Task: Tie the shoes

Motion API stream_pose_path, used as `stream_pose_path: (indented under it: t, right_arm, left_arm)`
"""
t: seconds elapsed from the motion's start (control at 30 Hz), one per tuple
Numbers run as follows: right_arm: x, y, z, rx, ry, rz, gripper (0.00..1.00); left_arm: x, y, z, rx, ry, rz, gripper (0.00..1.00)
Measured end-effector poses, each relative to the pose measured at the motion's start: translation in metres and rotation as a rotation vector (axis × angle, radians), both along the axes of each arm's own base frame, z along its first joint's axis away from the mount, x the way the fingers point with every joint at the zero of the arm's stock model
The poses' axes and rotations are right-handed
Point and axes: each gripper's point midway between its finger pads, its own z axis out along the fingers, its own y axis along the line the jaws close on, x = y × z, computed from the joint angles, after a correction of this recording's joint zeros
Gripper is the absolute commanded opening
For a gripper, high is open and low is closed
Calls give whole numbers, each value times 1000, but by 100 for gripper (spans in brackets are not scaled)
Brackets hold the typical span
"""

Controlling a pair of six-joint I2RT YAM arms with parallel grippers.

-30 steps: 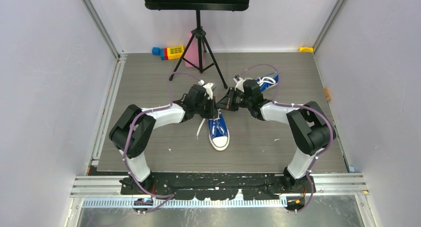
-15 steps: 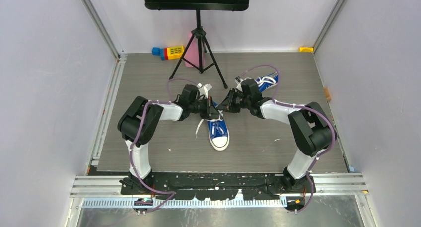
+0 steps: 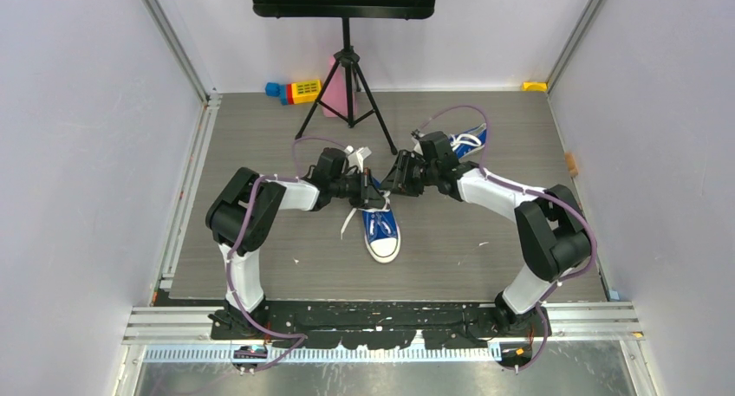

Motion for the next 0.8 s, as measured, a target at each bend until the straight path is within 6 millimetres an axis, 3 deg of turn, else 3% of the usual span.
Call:
stream_pose_path:
  t: [0.43, 0.6, 0.8]
  right_arm:
    - [-17, -13, -14, -86, 67, 18, 20]
    - [-12, -8, -3, -74, 46, 30, 1]
    - [-5, 1, 14, -54, 13, 47, 0]
  left_arm:
    - [0, 0, -1, 7, -9, -8, 0]
    - [0, 0, -1, 8, -6, -9, 0]
    - [-1, -1, 1, 6, -1, -17, 0]
